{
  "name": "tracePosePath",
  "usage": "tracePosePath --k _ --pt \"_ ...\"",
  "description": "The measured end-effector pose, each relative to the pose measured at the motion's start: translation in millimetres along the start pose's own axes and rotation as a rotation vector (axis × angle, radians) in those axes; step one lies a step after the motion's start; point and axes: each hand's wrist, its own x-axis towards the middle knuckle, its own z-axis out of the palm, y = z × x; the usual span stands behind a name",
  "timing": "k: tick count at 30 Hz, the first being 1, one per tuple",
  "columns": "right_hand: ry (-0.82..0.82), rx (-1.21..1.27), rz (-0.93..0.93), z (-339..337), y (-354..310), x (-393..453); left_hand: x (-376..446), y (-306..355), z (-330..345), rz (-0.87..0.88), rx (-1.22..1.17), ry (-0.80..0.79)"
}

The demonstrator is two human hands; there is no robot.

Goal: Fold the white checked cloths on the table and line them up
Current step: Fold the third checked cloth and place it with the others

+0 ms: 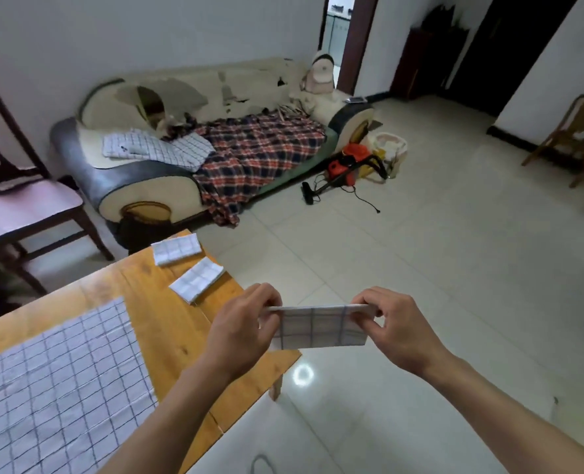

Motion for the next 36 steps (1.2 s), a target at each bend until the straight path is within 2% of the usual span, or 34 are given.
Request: tracePosePath --k 9,17,20,24,27,36 --pt "-0.149 0.163 -0.146 47.8 -13.4 139.1 29.4 -67.1 -51.4 -0.230 -0.088 0.103" --pt "-0.320 0.289 -0.175 94.4 7.3 235.9 52.9 -115.0 -35.5 -0.511 -0.088 0.279" --pt "-0.413 0.312 -0.128 117.3 28.0 273.1 65.6 -131.4 -15.8 -0.694 -0.077 0.347" --pt "-0.576 0.298 -0.069 155.9 50.9 314.0 75.2 -156.5 16.7 -0.941 -0.067 0.329" --pt "-0.632 0.284 -0.049 187.7 59.6 333.2 75.2 -179.2 32.1 -1.082 -0.084 0.353" --pt "-0.622 0.285 0.236 330.6 115.3 357.5 78.6 -293.5 106.5 -1.245 -0.019 0.338"
